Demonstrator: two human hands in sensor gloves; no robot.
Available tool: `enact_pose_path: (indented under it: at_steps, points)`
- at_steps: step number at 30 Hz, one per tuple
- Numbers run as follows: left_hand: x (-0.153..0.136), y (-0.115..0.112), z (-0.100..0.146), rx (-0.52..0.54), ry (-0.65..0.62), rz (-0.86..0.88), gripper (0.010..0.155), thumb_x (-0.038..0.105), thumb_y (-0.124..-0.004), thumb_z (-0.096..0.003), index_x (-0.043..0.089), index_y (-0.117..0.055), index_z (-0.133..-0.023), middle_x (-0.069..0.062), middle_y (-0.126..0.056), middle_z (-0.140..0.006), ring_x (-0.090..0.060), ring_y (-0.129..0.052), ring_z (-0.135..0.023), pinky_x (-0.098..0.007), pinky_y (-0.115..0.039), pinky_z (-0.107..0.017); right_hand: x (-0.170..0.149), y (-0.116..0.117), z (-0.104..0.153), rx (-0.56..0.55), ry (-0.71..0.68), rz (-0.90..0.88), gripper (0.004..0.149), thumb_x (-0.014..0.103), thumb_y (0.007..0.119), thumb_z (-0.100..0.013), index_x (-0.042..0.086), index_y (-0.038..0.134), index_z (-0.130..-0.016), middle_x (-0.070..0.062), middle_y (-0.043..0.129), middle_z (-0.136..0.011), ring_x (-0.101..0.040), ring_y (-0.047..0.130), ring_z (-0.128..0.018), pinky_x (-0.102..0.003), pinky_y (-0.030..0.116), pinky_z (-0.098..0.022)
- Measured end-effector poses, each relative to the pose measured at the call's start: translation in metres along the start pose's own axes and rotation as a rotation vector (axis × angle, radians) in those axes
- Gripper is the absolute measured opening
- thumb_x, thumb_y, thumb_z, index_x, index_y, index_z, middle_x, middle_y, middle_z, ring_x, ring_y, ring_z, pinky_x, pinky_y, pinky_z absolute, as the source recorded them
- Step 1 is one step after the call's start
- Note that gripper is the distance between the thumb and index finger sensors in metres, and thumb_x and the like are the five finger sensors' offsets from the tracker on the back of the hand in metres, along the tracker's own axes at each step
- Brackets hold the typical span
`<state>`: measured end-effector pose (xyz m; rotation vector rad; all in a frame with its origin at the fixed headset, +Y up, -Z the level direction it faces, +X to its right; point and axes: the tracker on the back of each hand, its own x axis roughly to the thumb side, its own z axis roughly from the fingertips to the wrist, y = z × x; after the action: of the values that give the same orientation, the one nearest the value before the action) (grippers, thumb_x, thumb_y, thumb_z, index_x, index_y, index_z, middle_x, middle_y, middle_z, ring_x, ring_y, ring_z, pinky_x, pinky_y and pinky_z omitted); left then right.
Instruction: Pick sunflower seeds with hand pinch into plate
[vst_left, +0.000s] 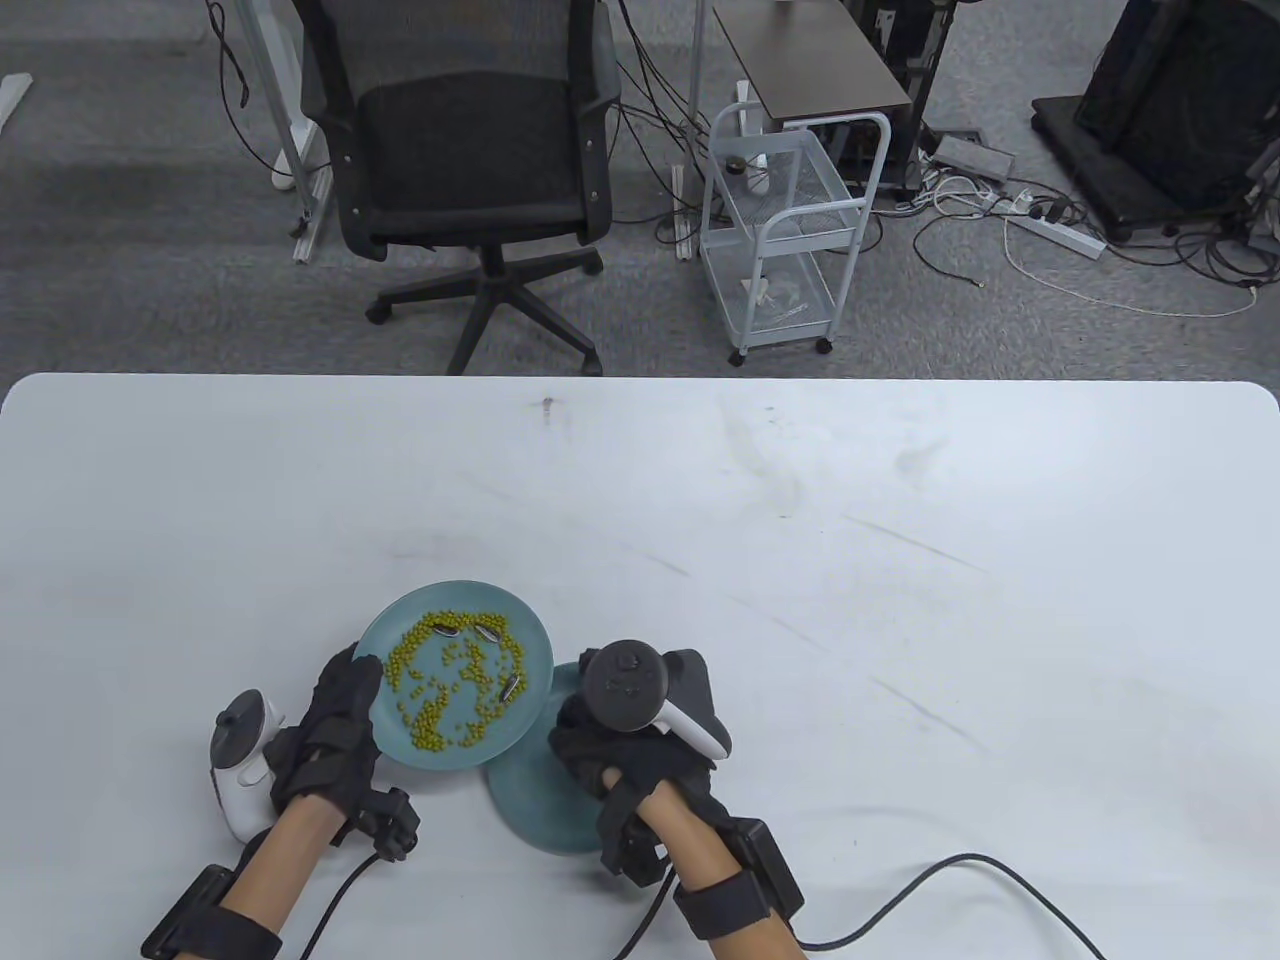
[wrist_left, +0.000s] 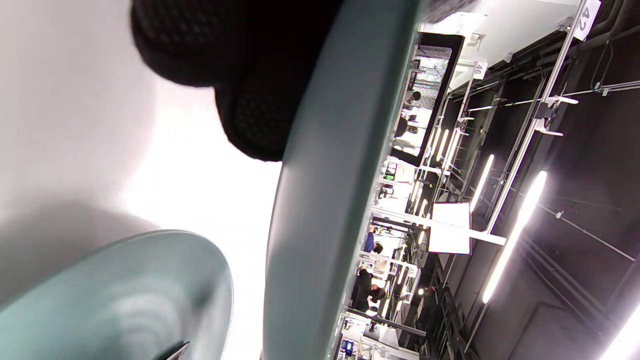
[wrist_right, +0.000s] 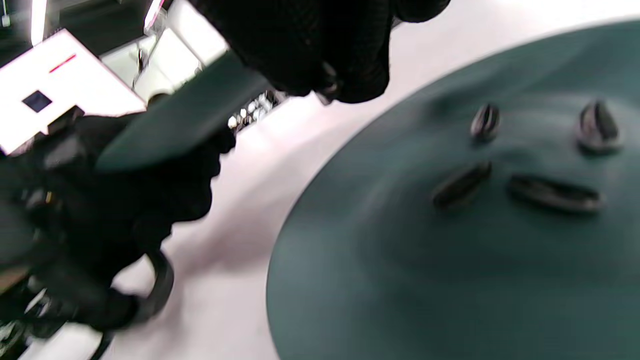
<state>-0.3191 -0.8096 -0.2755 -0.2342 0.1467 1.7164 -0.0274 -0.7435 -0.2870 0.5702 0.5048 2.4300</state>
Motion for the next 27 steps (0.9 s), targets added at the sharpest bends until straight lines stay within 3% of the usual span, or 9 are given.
enact_pose_path:
  at_steps: [4,13,27]
  points:
    - [-0.0004,0.0001,0.0000,0.004,-0.003,-0.001,0.051,0.045,-0.054,-0.0630,0.024,-0.036,-0.105,-0.009,-0.077,-0.086,-0.023,-0.097,-0.052,-0.036,-0.080,-0.039,0.0011,0.0075,-0.0032,0.046,0.022,0.082,0.034,0.019,0.085,-0.053,-0.008,0.086,-0.074,-0.040,0.038,-0.108,-0.070,0.033,-0.092,-0.080,0.029,-0.062]
    - [-0.0015,-0.0003,0.0004,0.013,-0.005,-0.003,0.051,0.045,-0.054,-0.0628,0.023,-0.036,-0.105,-0.010,-0.077,-0.086,-0.024,-0.097,-0.051,-0.037,-0.080,-0.039,0.0016,0.0115,-0.0045,0.095,0.023,0.071,0.034,0.018,0.085,-0.053,-0.009,0.087,-0.074,-0.040,0.038,-0.108,-0.070,0.032,-0.092,-0.080,0.028,-0.061]
    - [-0.0032,-0.0006,-0.0003,0.004,-0.002,-0.001,0.051,0.045,-0.054,-0.0628,0.022,-0.036,-0.104,-0.010,-0.077,-0.086,-0.024,-0.097,-0.051,-0.037,-0.080,-0.039,-0.0007,0.0083,-0.0049,0.063,0.009,0.040,0.036,0.018,0.085,-0.053,-0.010,0.087,-0.075,-0.040,0.039,-0.108,-0.070,0.033,-0.092,-0.080,0.028,-0.061]
